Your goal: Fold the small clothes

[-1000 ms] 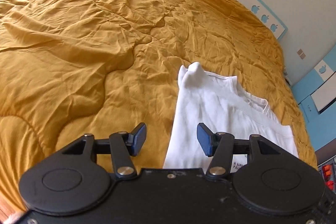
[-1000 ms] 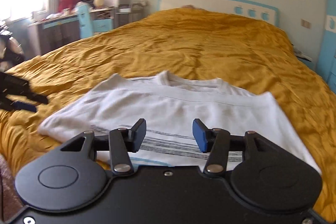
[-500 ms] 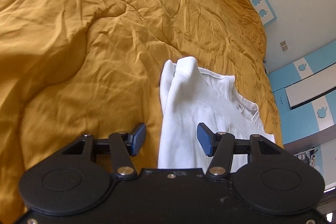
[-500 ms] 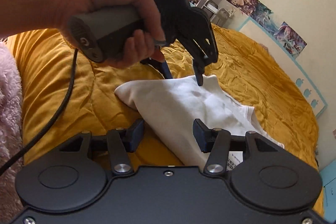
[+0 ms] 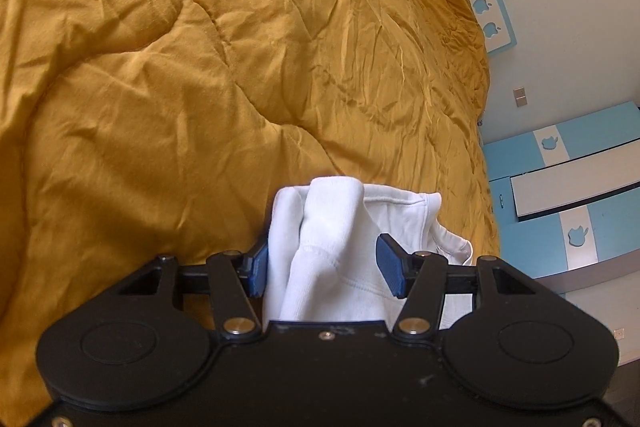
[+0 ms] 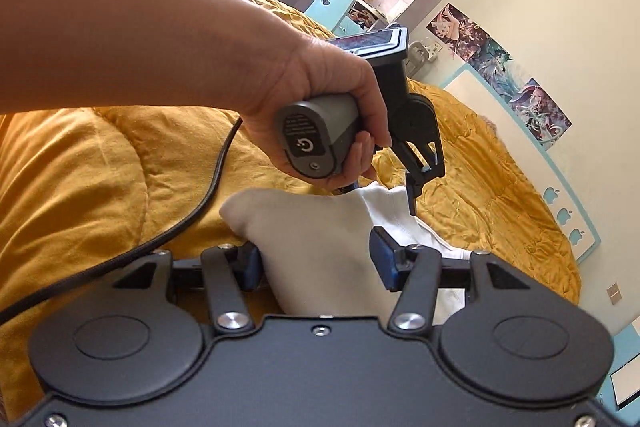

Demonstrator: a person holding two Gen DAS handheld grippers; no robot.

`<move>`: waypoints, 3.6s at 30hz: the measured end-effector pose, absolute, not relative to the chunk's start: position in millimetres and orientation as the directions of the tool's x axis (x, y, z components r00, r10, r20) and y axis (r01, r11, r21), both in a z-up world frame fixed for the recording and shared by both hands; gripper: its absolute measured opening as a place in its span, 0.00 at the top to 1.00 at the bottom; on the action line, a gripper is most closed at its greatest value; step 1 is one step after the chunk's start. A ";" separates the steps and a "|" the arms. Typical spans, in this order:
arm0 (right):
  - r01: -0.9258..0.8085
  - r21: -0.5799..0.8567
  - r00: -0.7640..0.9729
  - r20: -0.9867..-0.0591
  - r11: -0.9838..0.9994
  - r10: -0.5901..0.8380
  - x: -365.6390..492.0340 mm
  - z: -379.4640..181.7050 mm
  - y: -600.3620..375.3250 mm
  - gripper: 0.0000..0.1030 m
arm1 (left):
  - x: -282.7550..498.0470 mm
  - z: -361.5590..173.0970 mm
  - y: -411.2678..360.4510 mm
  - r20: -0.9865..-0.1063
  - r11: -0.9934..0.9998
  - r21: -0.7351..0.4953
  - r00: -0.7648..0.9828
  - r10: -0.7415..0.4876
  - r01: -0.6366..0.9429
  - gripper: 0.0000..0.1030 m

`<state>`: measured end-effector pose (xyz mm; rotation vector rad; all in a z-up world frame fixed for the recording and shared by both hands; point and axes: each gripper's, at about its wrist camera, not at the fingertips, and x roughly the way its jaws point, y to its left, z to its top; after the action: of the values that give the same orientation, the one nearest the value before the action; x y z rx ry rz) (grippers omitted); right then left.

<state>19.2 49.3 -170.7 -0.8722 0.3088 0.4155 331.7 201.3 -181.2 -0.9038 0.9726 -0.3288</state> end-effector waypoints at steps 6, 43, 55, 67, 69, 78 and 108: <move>-0.505 -0.648 0.858 -0.449 0.569 0.250 19.5 -168.7 47.5 0.66 | 335.4 -179.5 200.3 -0.576 0.624 -0.772 0.544 -0.610 -0.117 0.54; -0.036 0.207 0.949 -0.299 0.978 0.099 17.8 -96.8 -258.2 0.90 | 349.1 -64.6 -95.1 -0.433 0.614 -0.772 0.571 -0.697 0.163 0.89; 0.155 0.364 0.946 -0.324 0.918 -0.031 0.2 -126.2 -350.1 0.93 | 362.1 -90.5 -227.6 -0.515 0.674 -0.701 0.489 -0.704 0.232 0.89; 0.237 0.452 0.925 -0.376 0.860 -0.057 -0.8 -152.8 -379.0 0.93 | 371.0 -120.7 -269.9 -0.588 0.729 -0.639 0.455 -0.669 0.245 0.89; 0.252 0.454 0.920 -0.387 0.855 -0.066 -2.3 -155.7 -379.0 0.93 | 371.8 -125.1 -277.3 -0.608 0.749 -0.612 0.456 -0.651 0.254 0.88; 0.290 0.524 0.908 -0.416 0.801 -0.056 -14.4 -158.7 -399.9 0.87 | 369.0 -103.9 -267.2 -0.566 0.724 -0.643 0.481 -0.670 0.251 0.66; 0.192 0.342 0.887 -0.462 0.920 -0.013 15.2 -143.6 -360.2 0.65 | 95.2 -120.1 -126.0 -0.621 0.915 -0.089 0.697 -0.359 0.392 0.59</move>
<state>15.2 -360.2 -143.6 0.3914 0.4717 -0.1092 95.2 -126.0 -120.1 0.0514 0.6817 -0.4192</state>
